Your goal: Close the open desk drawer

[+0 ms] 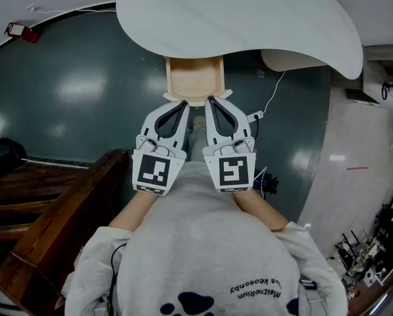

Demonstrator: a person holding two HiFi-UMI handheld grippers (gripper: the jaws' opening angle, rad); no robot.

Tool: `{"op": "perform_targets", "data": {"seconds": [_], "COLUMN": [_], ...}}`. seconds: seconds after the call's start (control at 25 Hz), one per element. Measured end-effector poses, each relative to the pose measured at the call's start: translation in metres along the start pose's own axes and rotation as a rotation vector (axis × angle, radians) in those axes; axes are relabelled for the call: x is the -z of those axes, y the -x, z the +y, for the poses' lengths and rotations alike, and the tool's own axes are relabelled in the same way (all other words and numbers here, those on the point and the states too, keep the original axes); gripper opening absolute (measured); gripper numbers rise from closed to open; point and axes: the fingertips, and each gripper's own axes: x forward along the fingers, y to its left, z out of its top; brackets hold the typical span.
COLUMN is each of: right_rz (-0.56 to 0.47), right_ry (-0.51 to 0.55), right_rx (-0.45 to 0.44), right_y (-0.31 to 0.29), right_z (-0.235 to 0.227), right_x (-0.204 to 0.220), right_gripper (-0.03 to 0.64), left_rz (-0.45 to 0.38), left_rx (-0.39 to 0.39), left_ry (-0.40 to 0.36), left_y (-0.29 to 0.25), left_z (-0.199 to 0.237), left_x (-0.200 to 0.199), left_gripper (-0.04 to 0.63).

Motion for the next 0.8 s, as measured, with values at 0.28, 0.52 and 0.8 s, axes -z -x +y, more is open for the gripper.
{"op": "perform_targets", "data": {"seconds": [0.28,0.52,0.8], "right_rz": [0.032,0.053,0.115], "right_ry": [0.033,0.052,0.033], "right_rx": [-0.018,-0.034,-0.063], "right_y": [-0.015,-0.021,-0.028], "right_z": [0.000,0.002,0.016], "right_x": [0.025,0.046,0.085], "right_gripper": [0.017,0.017,0.017], "left_rz": [0.037,0.055,0.092], "left_rx": [0.020,0.017,0.026], "left_ry": [-0.018,-0.020,-0.007], "left_y": [-0.013,-0.019,-0.027], "left_z": [0.001,0.004,0.007], "left_x": [0.023,0.041,0.078], "left_gripper": [0.008,0.008,0.008]}}
